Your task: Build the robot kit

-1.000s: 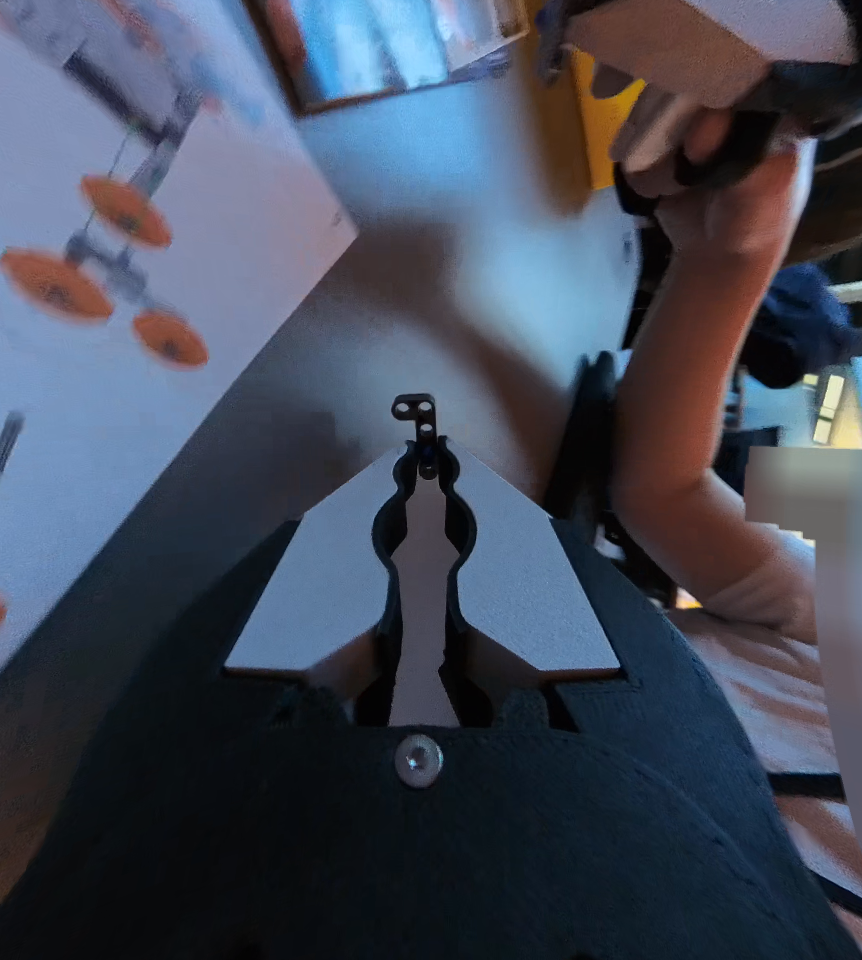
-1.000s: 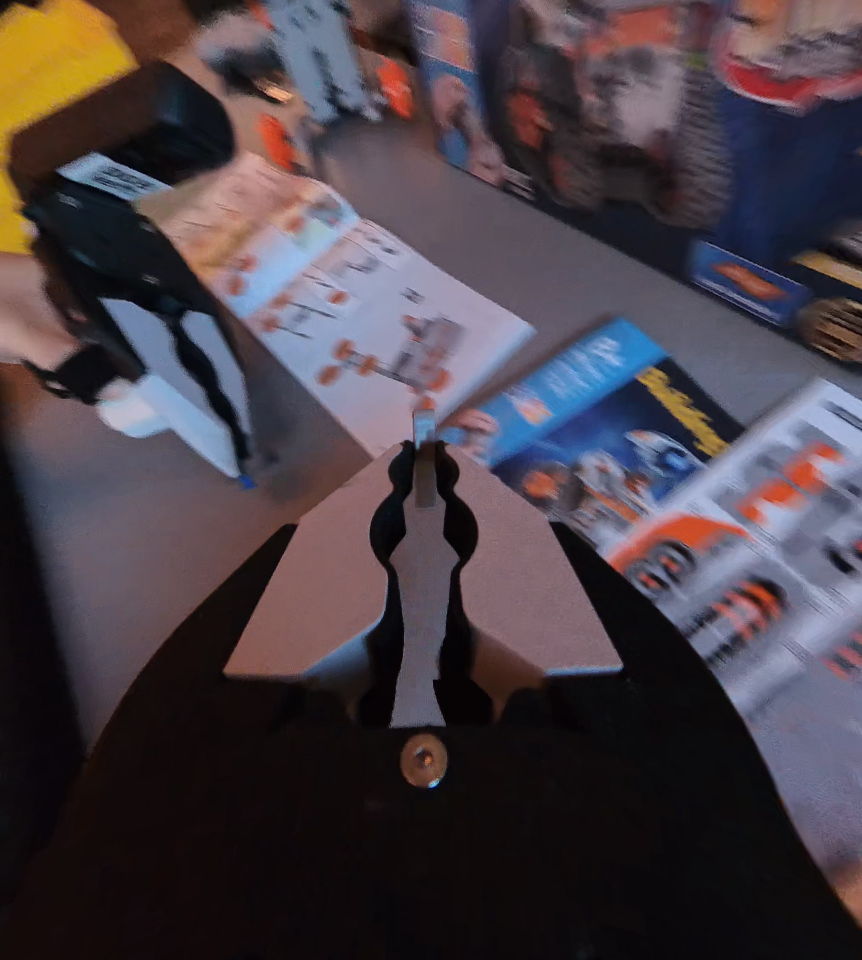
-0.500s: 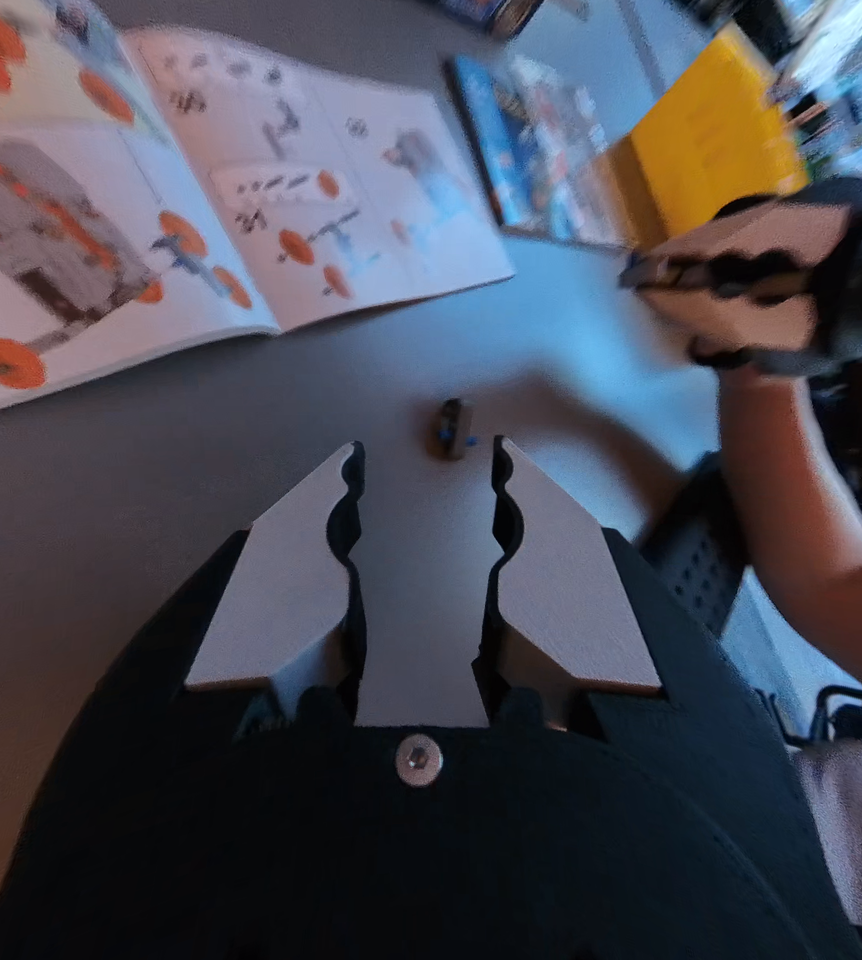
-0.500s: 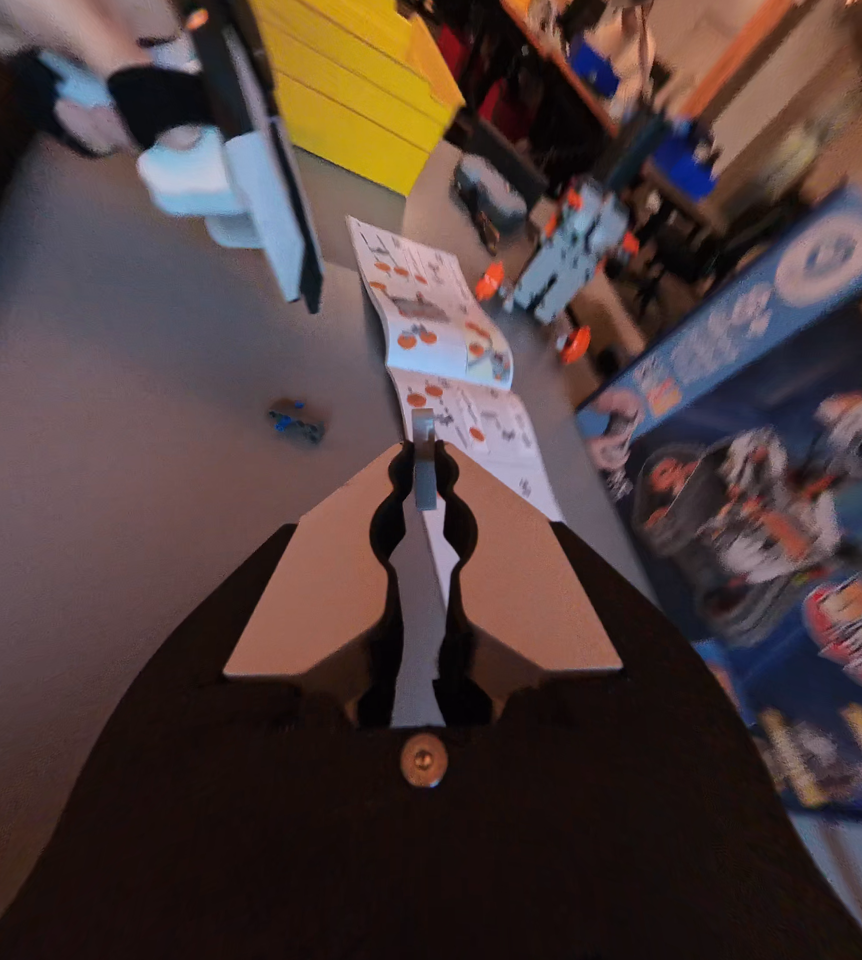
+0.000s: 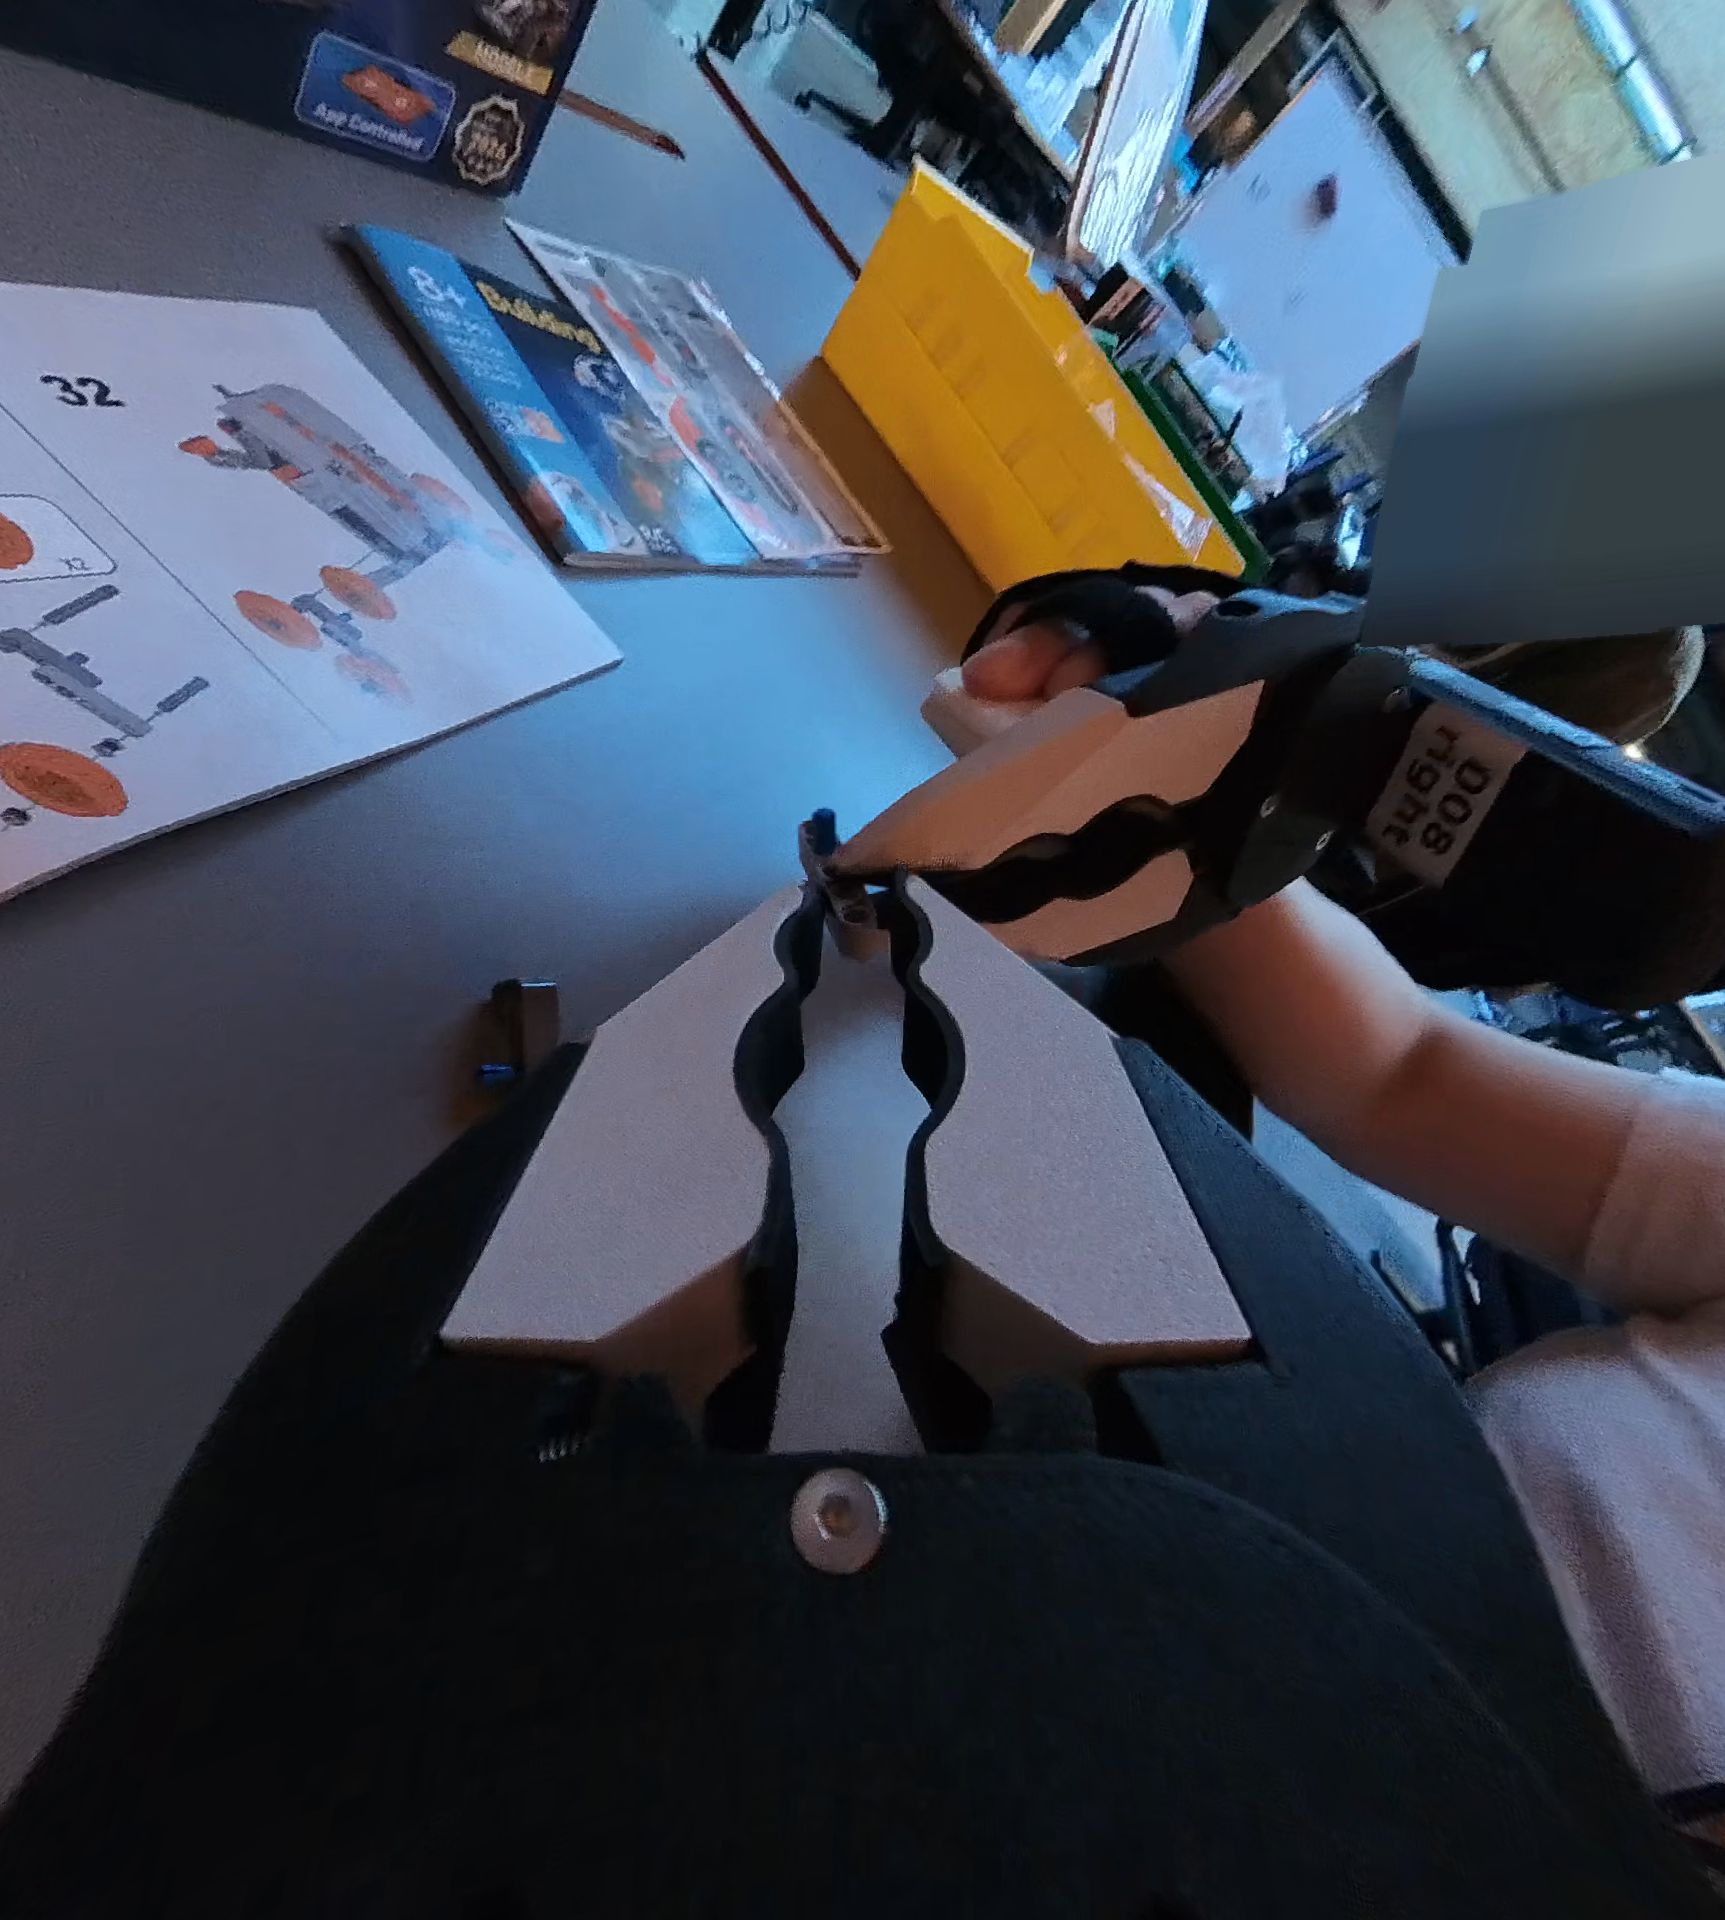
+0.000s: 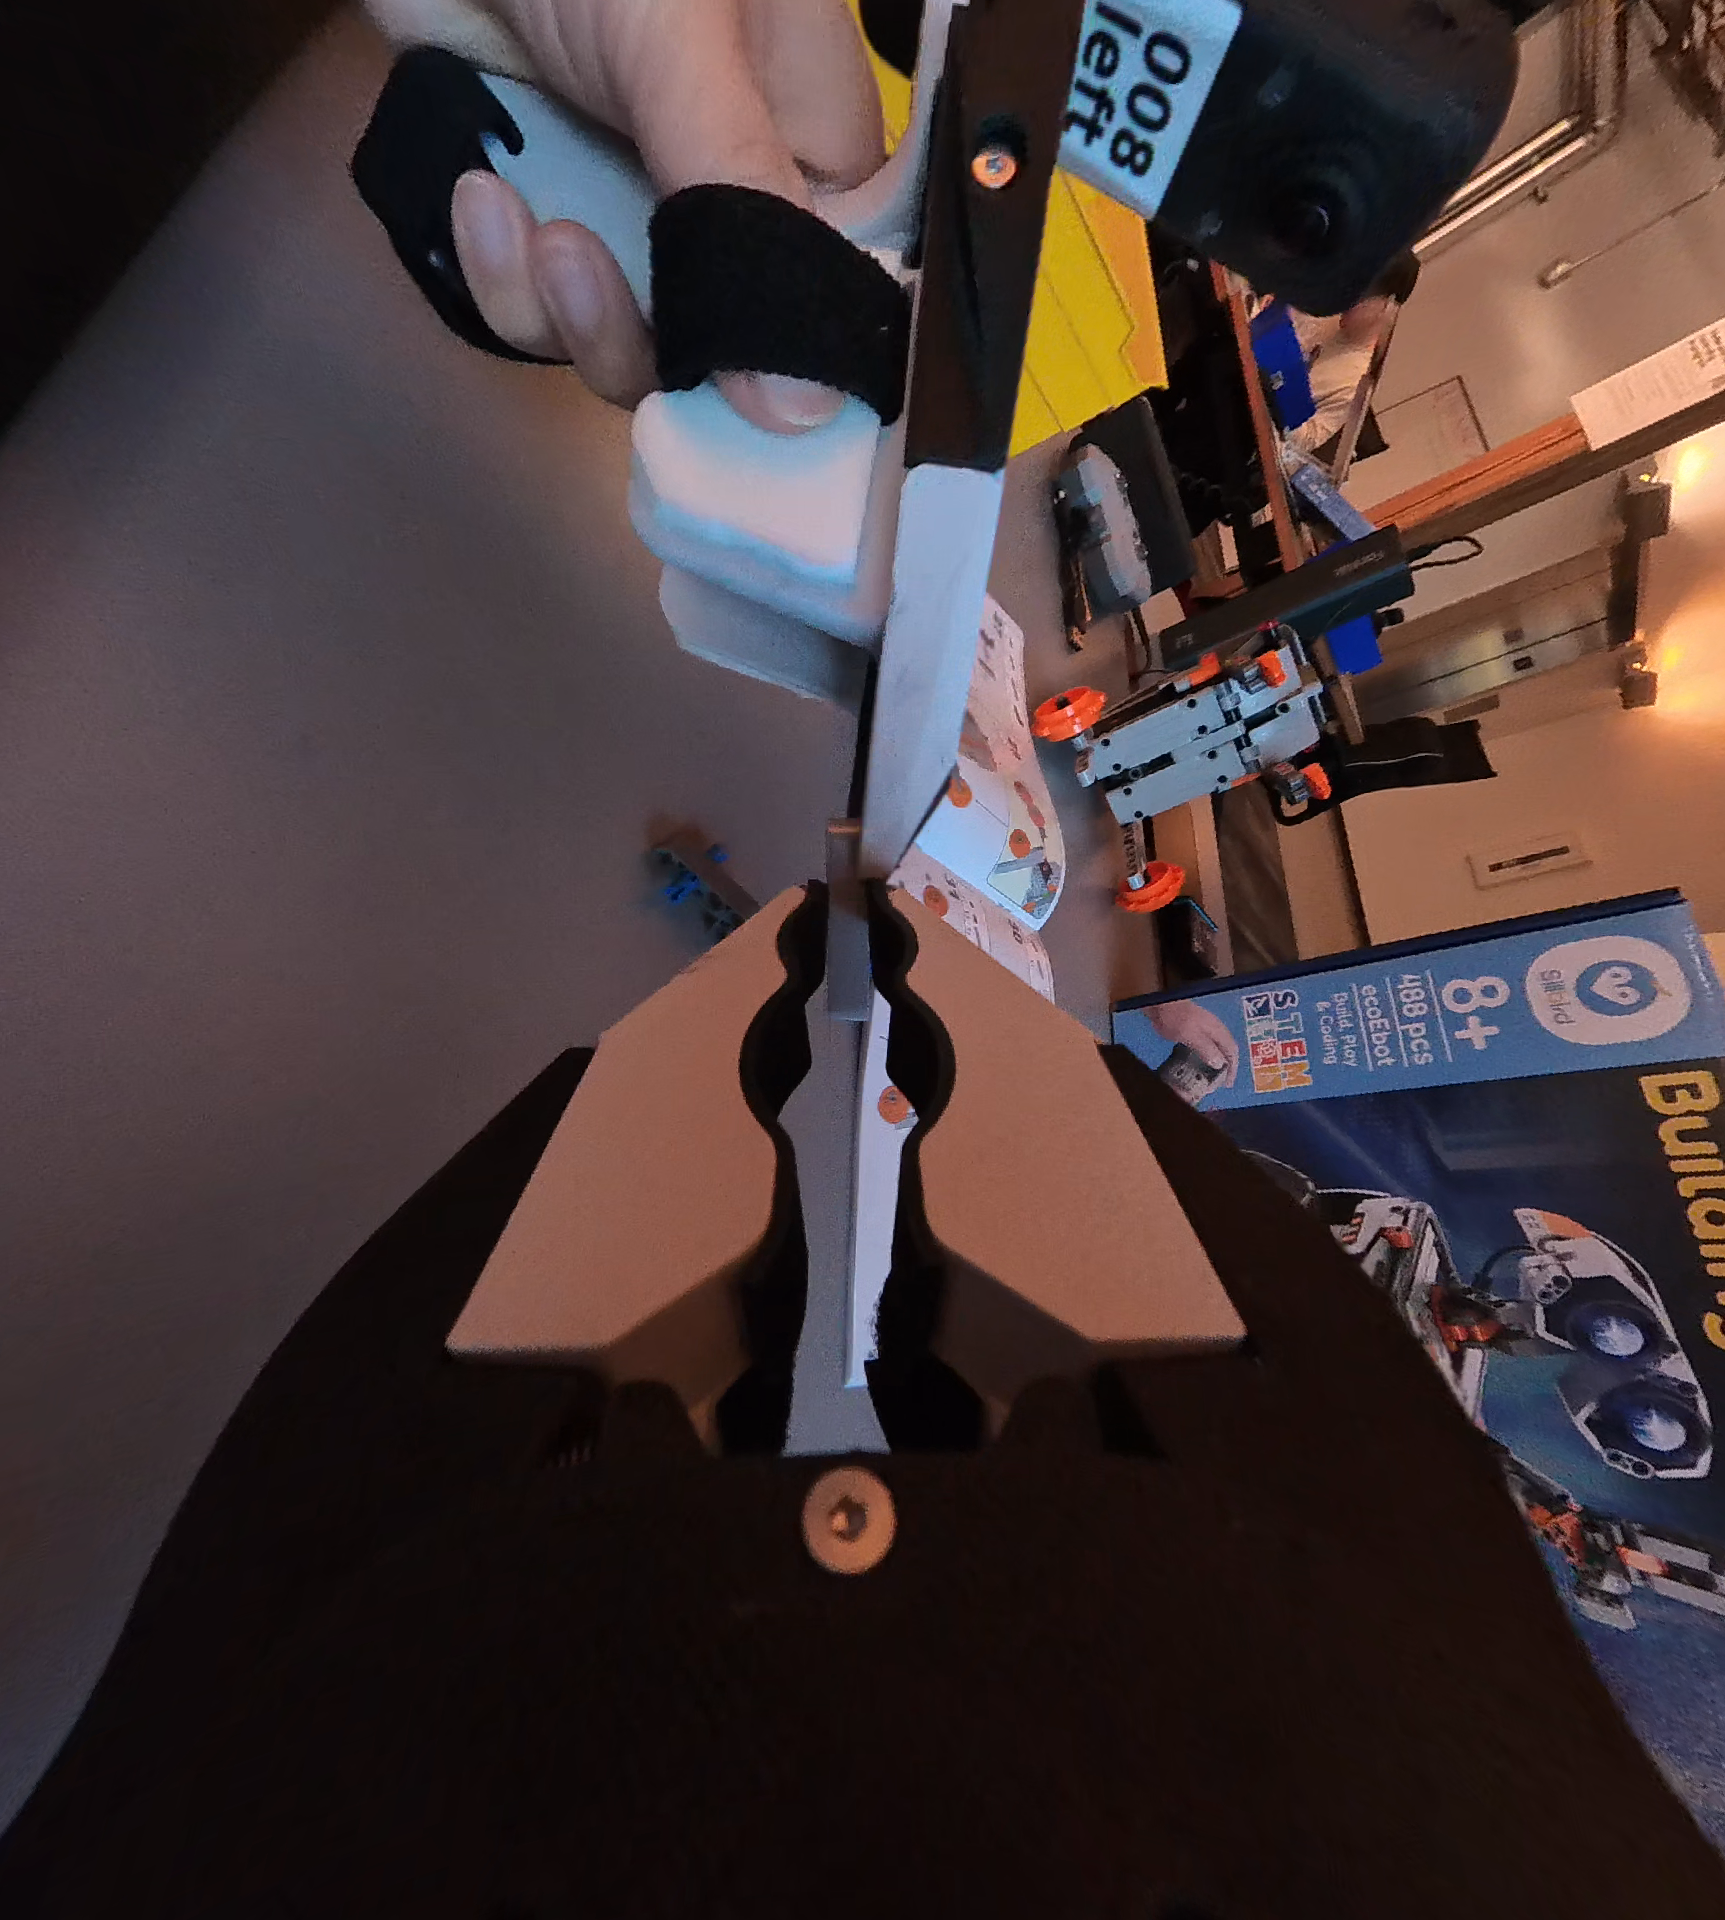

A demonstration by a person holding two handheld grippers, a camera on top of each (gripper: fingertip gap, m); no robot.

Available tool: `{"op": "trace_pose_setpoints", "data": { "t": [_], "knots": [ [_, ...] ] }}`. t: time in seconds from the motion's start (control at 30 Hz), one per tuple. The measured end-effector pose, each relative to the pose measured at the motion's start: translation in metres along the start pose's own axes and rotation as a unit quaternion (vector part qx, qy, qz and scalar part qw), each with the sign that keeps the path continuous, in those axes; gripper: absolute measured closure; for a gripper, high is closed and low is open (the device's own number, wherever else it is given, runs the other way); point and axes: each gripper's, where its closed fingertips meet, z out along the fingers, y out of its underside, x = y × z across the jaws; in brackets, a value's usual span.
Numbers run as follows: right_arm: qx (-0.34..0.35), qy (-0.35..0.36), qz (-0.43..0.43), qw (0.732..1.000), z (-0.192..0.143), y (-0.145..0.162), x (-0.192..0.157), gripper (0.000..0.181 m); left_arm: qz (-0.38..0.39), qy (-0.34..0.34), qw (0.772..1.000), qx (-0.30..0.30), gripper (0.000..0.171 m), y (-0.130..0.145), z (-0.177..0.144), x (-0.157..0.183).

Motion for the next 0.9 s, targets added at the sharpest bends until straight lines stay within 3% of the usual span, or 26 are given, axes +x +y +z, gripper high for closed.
{"op": "trace_pose_setpoints", "data": {
  "t": [0.13, 0.23, 0.37, 0.43, 0.47, 0.57, 0.63, 0.7, 0.77, 0.9],
  "knots": [
    [-0.009, 0.016, -0.006, 1.0, -0.002, 0.002, 0.006, 0.175, 0.025, -0.024, 0.999, -0.034, 0.163, 0.008, 0.002, -0.005],
    [0.005, 0.043, -0.007, 0.999, -0.008, -0.002, 0.016, 0.174, 0.049, -0.016, 0.999, -0.008, 0.168, 0.0, 0.002, 0.002],
    [0.08, 0.12, 0.109, 0.983, -0.031, -0.01, 0.058, 0.141, 0.088, -0.028, 0.993, 0.069, 0.17, -0.021, -0.014, 0.007],
    [0.159, 0.113, 0.221, 0.956, -0.047, -0.018, 0.073, 0.143, 0.106, -0.034, 0.988, 0.109, 0.17, -0.03, -0.023, 0.011],
    [0.204, 0.087, 0.3, 0.928, -0.051, -0.022, 0.078, 0.143, 0.11, -0.032, 0.985, 0.128, 0.17, -0.033, -0.026, 0.014],
    [0.279, -0.019, 0.528, 0.802, -0.042, -0.025, 0.083, 0.139, 0.118, 0.014, 0.971, 0.209, 0.169, -0.047, -0.037, 0.037],
    [0.313, -0.071, 0.571, 0.756, -0.038, -0.038, 0.08, 0.143, 0.116, 0.036, 0.965, 0.233, 0.17, -0.049, -0.038, 0.048],
    [0.356, -0.063, 0.578, 0.731, -0.043, -0.049, 0.087, 0.151, 0.118, 0.045, 0.96, 0.249, 0.17, -0.05, -0.036, 0.054],
    [0.377, -0.059, 0.579, 0.72, -0.049, -0.053, 0.09, 0.176, 0.121, 0.061, 0.958, 0.253, 0.17, -0.049, -0.034, 0.06],
    [0.37, -0.092, 0.579, 0.72, -0.053, -0.05, 0.087, 0.176, 0.116, 0.086, 0.955, 0.257, 0.169, -0.049, -0.032, 0.067]
  ]
}}
